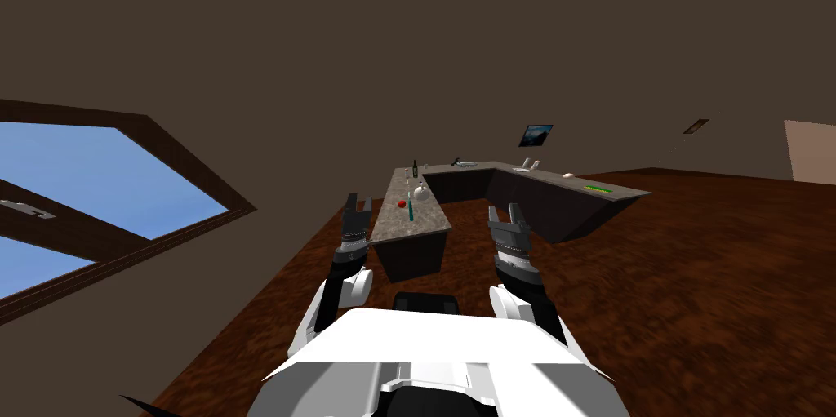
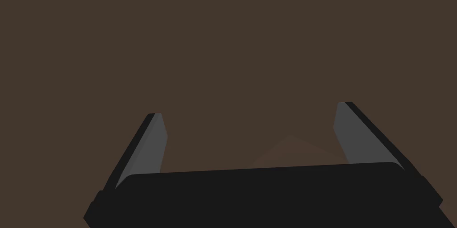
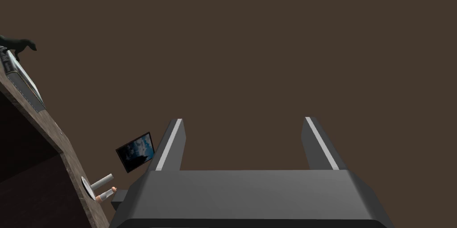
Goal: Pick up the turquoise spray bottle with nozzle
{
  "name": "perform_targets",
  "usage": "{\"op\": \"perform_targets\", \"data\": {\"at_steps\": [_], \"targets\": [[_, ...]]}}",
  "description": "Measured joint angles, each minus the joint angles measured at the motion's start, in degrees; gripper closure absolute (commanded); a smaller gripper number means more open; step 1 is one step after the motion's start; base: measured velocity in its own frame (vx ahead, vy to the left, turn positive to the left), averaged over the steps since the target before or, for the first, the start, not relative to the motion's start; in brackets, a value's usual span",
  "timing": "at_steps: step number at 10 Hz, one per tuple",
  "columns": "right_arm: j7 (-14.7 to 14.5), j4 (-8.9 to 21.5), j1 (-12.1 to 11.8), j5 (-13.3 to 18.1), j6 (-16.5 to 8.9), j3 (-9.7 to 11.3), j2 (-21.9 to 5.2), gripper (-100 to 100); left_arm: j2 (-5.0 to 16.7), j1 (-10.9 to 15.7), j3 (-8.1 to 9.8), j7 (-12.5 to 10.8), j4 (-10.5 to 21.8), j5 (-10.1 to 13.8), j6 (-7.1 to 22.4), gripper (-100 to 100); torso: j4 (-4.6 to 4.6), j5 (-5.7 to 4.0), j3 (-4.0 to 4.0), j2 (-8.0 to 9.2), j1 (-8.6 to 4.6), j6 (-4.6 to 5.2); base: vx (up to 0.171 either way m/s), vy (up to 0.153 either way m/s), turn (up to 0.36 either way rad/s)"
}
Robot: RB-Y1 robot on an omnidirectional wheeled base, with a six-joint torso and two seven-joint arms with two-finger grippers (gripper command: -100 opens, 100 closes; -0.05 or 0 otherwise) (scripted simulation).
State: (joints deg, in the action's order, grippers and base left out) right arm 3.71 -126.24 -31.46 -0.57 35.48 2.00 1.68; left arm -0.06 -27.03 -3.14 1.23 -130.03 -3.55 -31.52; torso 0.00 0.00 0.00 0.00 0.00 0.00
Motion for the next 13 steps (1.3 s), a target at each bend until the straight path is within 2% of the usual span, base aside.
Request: {"op": "perform_targets", "data": {"at_steps": [4, 6, 9, 11, 13], "targets": [[0.00, 0.00, 0.00, 0.00, 0.00, 0.00, 0.01, 0, 4.48, 0.08, 0.59, 0.98, 1.27, -1.02, 1.28, -100, -0.02, -0.04, -0.05, -0.09, -0.20, 0.00, 0.023, -0.054, -0.006], [0.00, 0.00, -0.01, 0.00, 0.00, 0.01, 0.01, 0, 6.93, -0.33, 1.30, 2.10, 2.60, -2.21, 2.61, -100, -0.04, -0.08, -0.11, -0.20, -0.40, 0.00, 0.056, -0.129, -0.018], [0.00, 0.00, 0.00, 0.00, 0.00, 0.01, 0.01, 0, 9.69, 0.68, 2.99, 4.09, 5.69, -4.16, 5.82, -100, -0.04, -0.11, -0.10, -0.18, -0.46, 0.01, 0.041, -0.127, -0.011], [0.00, 0.00, -0.01, 0.00, 0.00, 0.01, 0.02, 0, 11.42, 1.06, 4.31, 5.70, 9.49, -5.73, 6.75, -100, -0.05, -0.13, -0.14, -0.24, -0.59, 0.01, 0.062, -0.143, -0.013], [0.00, 0.00, -0.01, 0.00, 0.00, 0.01, 0.01, 0, 12.82, 1.08, 5.07, 7.03, 10.56, -7.13, 9.14, -100, -0.05, -0.10, -0.12, -0.21, -0.45, 0.01, 0.047, -0.117, -0.018]]}}
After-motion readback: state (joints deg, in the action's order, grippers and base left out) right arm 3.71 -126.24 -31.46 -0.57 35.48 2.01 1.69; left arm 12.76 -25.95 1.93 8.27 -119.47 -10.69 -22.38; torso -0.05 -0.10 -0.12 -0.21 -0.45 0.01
